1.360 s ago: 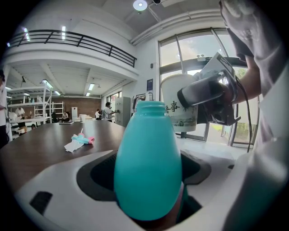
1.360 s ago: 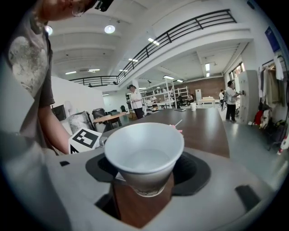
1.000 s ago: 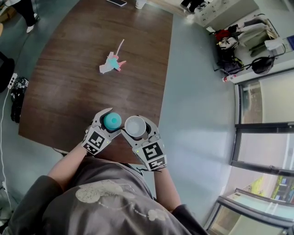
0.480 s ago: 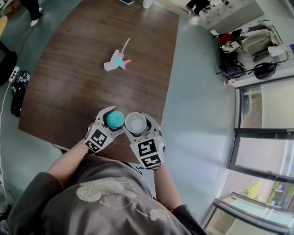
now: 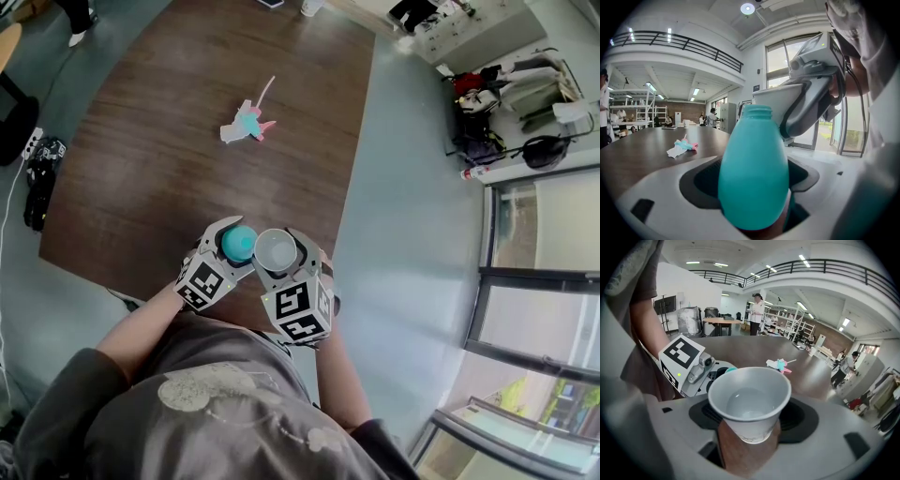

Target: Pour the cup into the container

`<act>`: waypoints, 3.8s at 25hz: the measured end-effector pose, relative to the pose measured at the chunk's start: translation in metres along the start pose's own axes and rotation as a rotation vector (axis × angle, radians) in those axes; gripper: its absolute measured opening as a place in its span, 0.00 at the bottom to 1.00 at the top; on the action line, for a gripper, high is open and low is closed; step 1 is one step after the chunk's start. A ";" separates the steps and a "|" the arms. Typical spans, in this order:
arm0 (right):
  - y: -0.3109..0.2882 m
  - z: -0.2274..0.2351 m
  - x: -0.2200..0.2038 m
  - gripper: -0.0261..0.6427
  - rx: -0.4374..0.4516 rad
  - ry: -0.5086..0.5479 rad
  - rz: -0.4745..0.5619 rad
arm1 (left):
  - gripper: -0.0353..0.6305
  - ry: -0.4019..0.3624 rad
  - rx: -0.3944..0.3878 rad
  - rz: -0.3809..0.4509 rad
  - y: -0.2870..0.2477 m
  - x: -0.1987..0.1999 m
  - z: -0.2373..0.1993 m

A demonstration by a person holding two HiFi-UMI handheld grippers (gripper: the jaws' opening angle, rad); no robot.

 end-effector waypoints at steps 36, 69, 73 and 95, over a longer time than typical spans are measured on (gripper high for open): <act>-0.010 -0.002 0.013 0.50 0.046 0.251 -0.266 | 0.66 0.008 -0.003 0.011 -0.001 -0.004 -0.002; -0.009 0.001 0.030 0.50 0.028 0.453 -0.387 | 0.66 0.008 -0.007 0.019 -0.001 -0.003 -0.001; -0.010 0.001 0.031 0.50 0.020 0.472 -0.403 | 0.66 0.008 -0.008 0.020 -0.001 -0.003 -0.001; -0.010 0.001 0.032 0.50 0.033 0.513 -0.427 | 0.66 0.011 -0.008 0.020 -0.002 -0.003 0.000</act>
Point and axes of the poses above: the fingertips, and each gripper's own axes: y backward along the fingers, z to its right, x out of its top, the point moved 8 cm from there along y, backward along the fingers, and after that the axes turned 13 degrees about y, right-handed, at the moved point
